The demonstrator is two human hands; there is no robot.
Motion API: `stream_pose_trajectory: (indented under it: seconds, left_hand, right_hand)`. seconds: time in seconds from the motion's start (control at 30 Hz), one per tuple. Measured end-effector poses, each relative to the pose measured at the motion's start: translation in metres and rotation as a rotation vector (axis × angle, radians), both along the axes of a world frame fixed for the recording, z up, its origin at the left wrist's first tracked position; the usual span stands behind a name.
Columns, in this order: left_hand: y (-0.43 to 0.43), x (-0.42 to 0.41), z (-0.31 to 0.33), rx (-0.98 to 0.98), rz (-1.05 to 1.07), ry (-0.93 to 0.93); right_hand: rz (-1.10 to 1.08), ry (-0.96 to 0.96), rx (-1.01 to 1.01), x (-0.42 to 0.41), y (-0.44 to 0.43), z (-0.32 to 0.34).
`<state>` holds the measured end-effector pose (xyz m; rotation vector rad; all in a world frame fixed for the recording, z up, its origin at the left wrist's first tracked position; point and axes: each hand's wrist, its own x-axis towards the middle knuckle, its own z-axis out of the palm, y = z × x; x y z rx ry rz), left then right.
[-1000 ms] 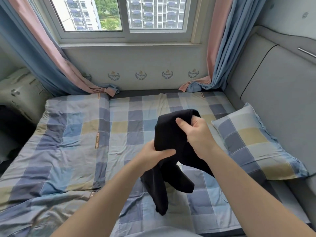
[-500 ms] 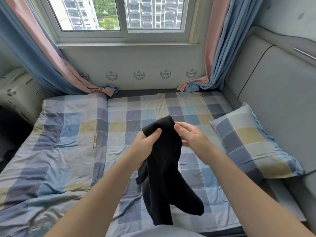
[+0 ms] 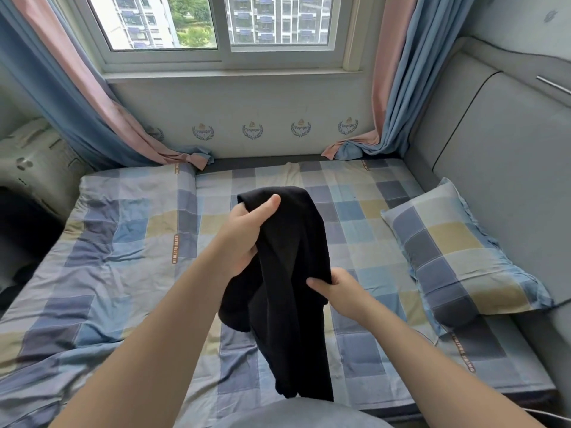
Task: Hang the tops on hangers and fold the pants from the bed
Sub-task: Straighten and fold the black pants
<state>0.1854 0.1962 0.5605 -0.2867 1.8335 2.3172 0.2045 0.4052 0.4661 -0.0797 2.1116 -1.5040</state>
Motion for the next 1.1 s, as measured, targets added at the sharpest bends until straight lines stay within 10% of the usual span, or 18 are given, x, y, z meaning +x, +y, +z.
stream_pose_trajectory:
  seconds: [0.43,0.8,1.1]
  left_hand:
    - [0.007,0.023,-0.045,-0.383,-0.263,-0.239]
    - [0.037,0.040,-0.034,-0.879,0.311,0.583]
    - [0.038,0.019,-0.051,-0.786,0.015,0.185]
  right_hand:
    - [-0.273,0.148,-0.245,-0.031,-0.001,0.052]
    - [-0.302,0.059,-0.334,-0.041,-0.013,0.081]
    - [-0.169,0.112,-0.426,-0.039,-0.024,0.103]
